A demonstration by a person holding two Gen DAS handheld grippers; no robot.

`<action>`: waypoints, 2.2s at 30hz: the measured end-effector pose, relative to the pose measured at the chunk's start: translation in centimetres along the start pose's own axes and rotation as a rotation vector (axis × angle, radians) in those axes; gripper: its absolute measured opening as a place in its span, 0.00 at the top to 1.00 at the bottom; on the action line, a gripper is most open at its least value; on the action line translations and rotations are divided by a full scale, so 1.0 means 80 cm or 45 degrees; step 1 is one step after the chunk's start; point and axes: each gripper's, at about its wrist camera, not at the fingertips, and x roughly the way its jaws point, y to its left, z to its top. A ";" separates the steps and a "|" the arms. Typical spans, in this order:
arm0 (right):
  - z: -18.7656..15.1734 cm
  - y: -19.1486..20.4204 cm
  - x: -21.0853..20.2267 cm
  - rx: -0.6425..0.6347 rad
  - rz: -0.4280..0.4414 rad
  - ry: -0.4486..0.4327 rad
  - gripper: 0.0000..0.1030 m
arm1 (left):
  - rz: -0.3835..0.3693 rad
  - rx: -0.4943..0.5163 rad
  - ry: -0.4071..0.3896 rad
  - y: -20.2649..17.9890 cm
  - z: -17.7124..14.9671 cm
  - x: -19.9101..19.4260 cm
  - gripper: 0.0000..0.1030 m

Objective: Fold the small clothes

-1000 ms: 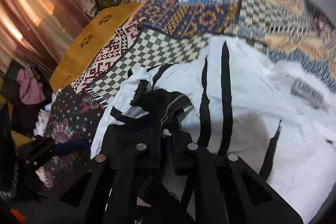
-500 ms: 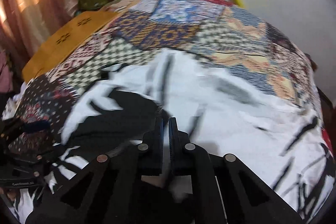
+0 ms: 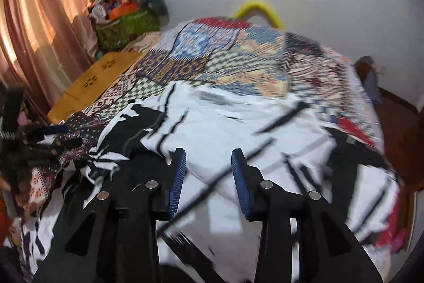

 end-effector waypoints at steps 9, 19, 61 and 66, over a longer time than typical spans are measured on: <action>-0.051 -0.075 -0.089 0.090 -0.147 -0.084 0.64 | -0.069 0.066 -0.100 -0.072 0.010 -0.048 0.22; -0.125 -0.175 -0.102 0.421 -0.220 -0.078 0.47 | -0.111 0.165 0.042 -0.139 -0.004 0.010 0.20; -0.039 -0.070 -0.009 0.122 0.027 0.023 0.91 | -0.096 0.205 0.004 -0.125 -0.025 -0.024 0.20; -0.054 -0.057 0.013 0.140 0.087 0.141 0.79 | -0.100 0.174 0.004 -0.118 -0.024 -0.026 0.20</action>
